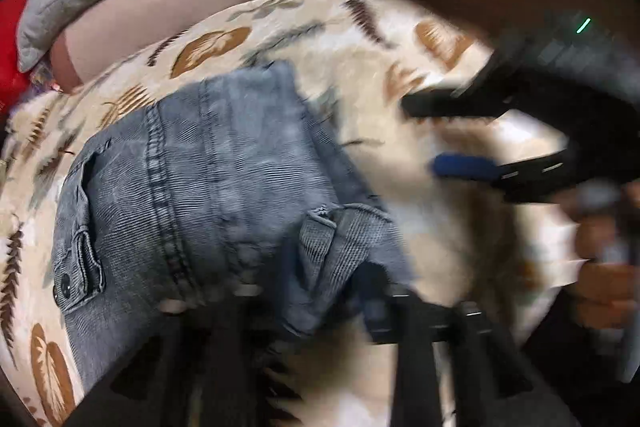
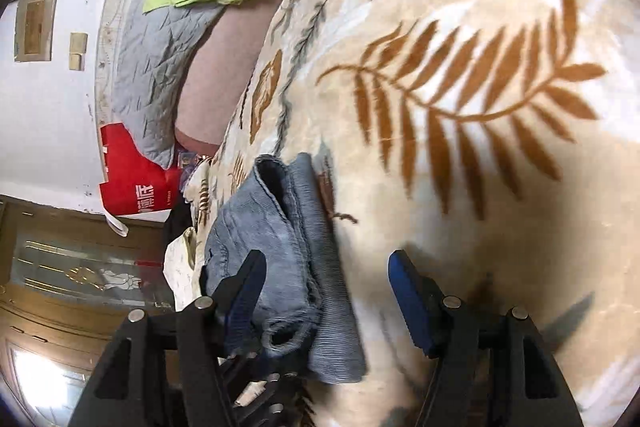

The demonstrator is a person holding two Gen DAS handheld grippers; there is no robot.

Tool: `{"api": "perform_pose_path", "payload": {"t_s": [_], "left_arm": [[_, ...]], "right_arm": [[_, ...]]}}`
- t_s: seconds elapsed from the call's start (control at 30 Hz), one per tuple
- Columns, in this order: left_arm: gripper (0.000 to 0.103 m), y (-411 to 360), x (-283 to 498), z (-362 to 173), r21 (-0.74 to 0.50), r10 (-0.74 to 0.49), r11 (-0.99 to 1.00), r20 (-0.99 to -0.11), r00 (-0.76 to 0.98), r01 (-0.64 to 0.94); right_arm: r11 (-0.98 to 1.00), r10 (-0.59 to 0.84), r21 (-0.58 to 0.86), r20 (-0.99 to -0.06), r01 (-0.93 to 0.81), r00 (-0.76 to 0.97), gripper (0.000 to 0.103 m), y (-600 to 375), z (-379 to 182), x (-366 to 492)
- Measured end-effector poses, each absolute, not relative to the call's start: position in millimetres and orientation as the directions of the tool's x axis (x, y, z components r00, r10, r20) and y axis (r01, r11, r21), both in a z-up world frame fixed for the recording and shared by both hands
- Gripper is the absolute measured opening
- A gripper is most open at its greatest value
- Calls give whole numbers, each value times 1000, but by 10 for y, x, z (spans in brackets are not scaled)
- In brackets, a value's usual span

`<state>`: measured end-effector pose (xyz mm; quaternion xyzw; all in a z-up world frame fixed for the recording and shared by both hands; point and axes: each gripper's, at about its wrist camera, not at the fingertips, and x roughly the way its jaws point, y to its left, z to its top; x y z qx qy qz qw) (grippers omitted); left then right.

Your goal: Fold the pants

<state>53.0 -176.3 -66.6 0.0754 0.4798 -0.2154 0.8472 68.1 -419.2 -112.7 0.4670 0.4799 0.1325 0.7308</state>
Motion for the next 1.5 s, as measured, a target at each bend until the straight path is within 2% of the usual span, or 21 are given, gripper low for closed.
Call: {"api": "perform_pose_path", "payload": {"t_s": [0.03, 0.17, 0.23, 0.3, 0.37, 0.43, 0.5, 0.57, 0.63, 0.7, 0.8, 0.9, 1.2, 1.3, 1.37, 1.4, 1.47, 1.5], "left_arm": [[55, -1689, 477, -529, -123, -338, 887, -830, 444, 445], [70, -1166, 173, 25, -215, -442, 876, -714, 542, 431], [77, -740, 108, 163, -203, -379, 920, -673, 636, 334], [77, -405, 164, 100, -145, -250, 967, -683, 686, 209], [77, -204, 297, -79, -91, -134, 991, -740, 660, 98], [77, -142, 381, -274, -78, -91, 996, -773, 627, 48], [77, -290, 494, -558, -19, -62, 996, -837, 544, 86], [78, -392, 497, -725, 27, -39, 993, -852, 522, 118], [77, -355, 432, -665, 18, -46, 994, -830, 555, 110], [77, -270, 398, -588, -41, -90, 994, -828, 553, 99], [77, -260, 421, -560, -47, -93, 994, -817, 569, 95], [77, -265, 508, -687, -56, -97, 994, -829, 551, 91], [78, -302, 503, -706, -17, -54, 997, -818, 572, 71], [78, -298, 494, -713, -20, -51, 998, -818, 572, 61], [78, -294, 494, -713, -23, -52, 998, -819, 572, 57], [78, -292, 495, -716, -23, -52, 998, -820, 571, 57], [78, -287, 496, -717, -23, -52, 998, -820, 570, 59], [79, -286, 499, -720, -23, -52, 998, -820, 570, 58]], "right_arm": [[537, 637, 805, -582, 250, 506, 68, -4191, -1105, 677], [558, 654, 805, -575, 199, 492, 68, -4038, -1022, 704], [560, 683, 816, -552, 142, 479, 68, -3863, -899, 672], [541, 728, 837, -517, 85, 451, 68, -3647, -759, 659], [496, 782, 867, -465, 37, 415, 68, -3420, -665, 655], [487, 800, 873, -460, 33, 385, 68, -3248, -683, 652], [594, 742, 800, -585, 82, 329, 68, -3080, -871, 663], [612, 713, 774, -630, 165, 308, 64, -3085, -1112, 636], [579, 717, 794, -605, 188, 346, 64, -3150, -1072, 591], [610, 690, 778, -614, 148, 383, 64, -3176, -850, 542], [647, 660, 753, -632, 122, 405, 64, -3224, -700, 505], [692, 625, 705, -693, 155, 359, 64, -3184, -795, 553], [775, 554, 615, -773, 149, 308, 60, -3080, -914, 593], [834, 489, 538, -823, 121, 290, 46, -2907, -923, 663], [867, 443, 488, -849, 104, 287, 25, -2889, -916, 636], [883, 419, 461, -861, 94, 288, 18, -2882, -900, 635], [896, 399, 439, -865, 73, 305, 10, -2898, -836, 610], [909, 376, 413, -869, 54, 321, 9, -2858, -758, 599]]}}
